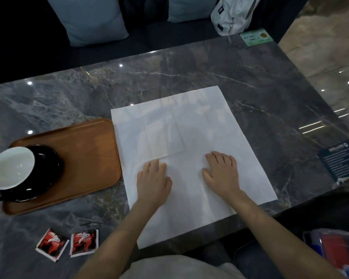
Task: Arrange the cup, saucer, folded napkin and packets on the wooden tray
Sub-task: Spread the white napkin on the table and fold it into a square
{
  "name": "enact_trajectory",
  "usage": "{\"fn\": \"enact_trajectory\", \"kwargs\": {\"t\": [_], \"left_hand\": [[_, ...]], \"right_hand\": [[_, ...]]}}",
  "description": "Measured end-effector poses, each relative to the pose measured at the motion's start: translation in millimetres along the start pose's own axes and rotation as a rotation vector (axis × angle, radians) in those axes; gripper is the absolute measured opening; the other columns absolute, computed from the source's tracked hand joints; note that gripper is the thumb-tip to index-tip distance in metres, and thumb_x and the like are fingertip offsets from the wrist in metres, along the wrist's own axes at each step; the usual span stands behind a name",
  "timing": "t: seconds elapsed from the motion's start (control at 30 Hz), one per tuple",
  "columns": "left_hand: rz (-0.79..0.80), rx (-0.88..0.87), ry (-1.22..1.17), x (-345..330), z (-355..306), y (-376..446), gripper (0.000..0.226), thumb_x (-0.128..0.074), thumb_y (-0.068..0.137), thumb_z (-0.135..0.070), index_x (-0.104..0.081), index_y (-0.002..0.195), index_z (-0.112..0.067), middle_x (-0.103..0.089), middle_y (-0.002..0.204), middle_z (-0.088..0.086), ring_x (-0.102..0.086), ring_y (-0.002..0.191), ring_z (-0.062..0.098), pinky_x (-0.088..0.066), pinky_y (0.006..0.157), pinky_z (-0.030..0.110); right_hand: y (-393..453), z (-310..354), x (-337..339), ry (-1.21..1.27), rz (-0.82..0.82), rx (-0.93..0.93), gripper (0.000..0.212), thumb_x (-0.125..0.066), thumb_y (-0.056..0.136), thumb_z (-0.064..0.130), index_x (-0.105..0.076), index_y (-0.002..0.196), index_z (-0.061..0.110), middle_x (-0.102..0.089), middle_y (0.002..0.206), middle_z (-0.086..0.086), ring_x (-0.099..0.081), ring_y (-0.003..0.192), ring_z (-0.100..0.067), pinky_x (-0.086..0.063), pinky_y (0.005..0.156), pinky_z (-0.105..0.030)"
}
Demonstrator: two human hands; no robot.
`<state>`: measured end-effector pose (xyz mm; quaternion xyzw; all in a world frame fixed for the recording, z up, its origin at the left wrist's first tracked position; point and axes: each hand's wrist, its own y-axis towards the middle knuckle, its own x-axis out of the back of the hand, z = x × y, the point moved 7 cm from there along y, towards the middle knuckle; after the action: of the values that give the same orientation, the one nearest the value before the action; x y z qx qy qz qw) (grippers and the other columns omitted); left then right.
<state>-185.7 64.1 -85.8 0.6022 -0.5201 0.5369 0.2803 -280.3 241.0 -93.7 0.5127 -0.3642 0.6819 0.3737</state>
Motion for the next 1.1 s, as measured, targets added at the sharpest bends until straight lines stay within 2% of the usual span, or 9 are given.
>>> {"fn": "enact_trajectory", "kwargs": {"t": [0.07,0.13,0.3,0.4,0.57,0.77,0.93,1.03,1.1], "left_hand": [[0.044,0.051,-0.014,16.7,1.7,25.7,0.03,-0.045,0.089,-0.026,-0.06,0.109,-0.009,-0.059,0.117,0.011,-0.054,0.105,0.031,-0.045,0.083,0.039],[0.131,0.082,-0.13,29.1,3.7,54.0,0.029,-0.044,0.092,-0.026,-0.06,0.11,-0.011,-0.062,0.113,0.01,-0.057,0.104,0.028,-0.046,0.085,0.037],[0.199,0.055,-0.409,63.0,-4.7,127.0,0.021,-0.057,0.089,-0.018,-0.068,0.105,-0.01,-0.069,0.11,0.011,-0.062,0.102,0.024,-0.04,0.083,0.021],[0.171,0.092,-0.404,72.0,-2.4,171.7,0.021,-0.059,0.087,-0.017,-0.067,0.106,-0.011,-0.069,0.109,0.012,-0.062,0.1,0.025,-0.042,0.081,0.021],[0.075,0.084,-0.241,74.8,6.7,219.0,0.032,-0.059,0.085,-0.012,-0.058,0.118,-0.013,-0.056,0.122,0.011,-0.053,0.112,0.028,-0.043,0.092,0.037],[0.08,0.083,-0.049,71.5,12.3,241.2,0.037,-0.062,0.082,-0.016,-0.058,0.118,-0.016,-0.055,0.126,0.01,-0.051,0.114,0.031,-0.045,0.09,0.041],[0.156,0.136,-0.009,70.7,19.9,254.1,0.051,-0.072,0.07,-0.02,-0.054,0.117,-0.015,-0.054,0.122,0.01,-0.049,0.114,0.031,-0.042,0.092,0.043],[0.237,0.097,0.004,68.8,19.9,261.9,0.042,-0.073,0.069,-0.021,-0.055,0.106,-0.014,-0.062,0.113,0.01,-0.054,0.107,0.031,-0.04,0.081,0.036],[0.299,0.108,0.01,66.0,22.8,263.0,0.033,-0.072,0.071,-0.024,-0.06,0.101,-0.014,-0.065,0.108,0.011,-0.057,0.102,0.031,-0.04,0.077,0.034]], "right_hand": [[25.2,1.7,10.8,-0.039,0.035,-0.016,0.029,-0.045,0.087,0.027,-0.058,0.109,0.013,-0.059,0.115,-0.007,-0.053,0.104,-0.026,-0.031,0.096,-0.037],[54.3,4.0,20.8,-0.015,0.111,-0.01,0.024,-0.044,0.089,0.022,-0.062,0.099,0.01,-0.063,0.104,-0.009,-0.055,0.096,-0.027,-0.036,0.086,-0.036],[129.3,17.9,47.8,0.279,0.251,0.09,0.02,-0.052,0.087,0.015,-0.065,0.1,0.01,-0.068,0.105,-0.01,-0.059,0.097,-0.027,-0.049,0.082,-0.036],[177.9,23.2,57.1,0.303,0.278,0.155,0.019,-0.052,0.087,0.013,-0.066,0.1,0.011,-0.069,0.106,-0.008,-0.061,0.097,-0.025,-0.051,0.084,-0.036],[243.0,28.9,55.5,0.224,0.297,0.239,0.022,-0.051,0.088,0.011,-0.063,0.107,0.012,-0.064,0.115,-0.008,-0.056,0.106,-0.025,-0.046,0.087,-0.034],[280.2,32.4,44.0,-0.014,0.353,0.341,0.05,-0.061,0.08,0.01,-0.047,0.128,0.015,-0.046,0.135,-0.009,-0.039,0.125,-0.029,-0.036,0.099,-0.037],[294.8,29.5,37.6,-0.096,0.45,0.324,0.061,-0.074,0.07,0.018,-0.044,0.124,0.017,-0.051,0.124,-0.009,-0.047,0.113,-0.029,-0.042,0.09,-0.038],[297.3,30.4,34.0,-0.12,0.561,0.268,0.049,-0.074,0.07,0.016,-0.049,0.113,0.018,-0.053,0.114,-0.01,-0.048,0.092,-0.025,-0.041,0.075,-0.033],[297.3,34.9,31.4,-0.184,0.583,0.301,0.038,-0.071,0.072,0.015,-0.056,0.107,0.015,-0.053,0.115,-0.01,-0.049,0.1,-0.025,-0.041,0.076,-0.033]]}}
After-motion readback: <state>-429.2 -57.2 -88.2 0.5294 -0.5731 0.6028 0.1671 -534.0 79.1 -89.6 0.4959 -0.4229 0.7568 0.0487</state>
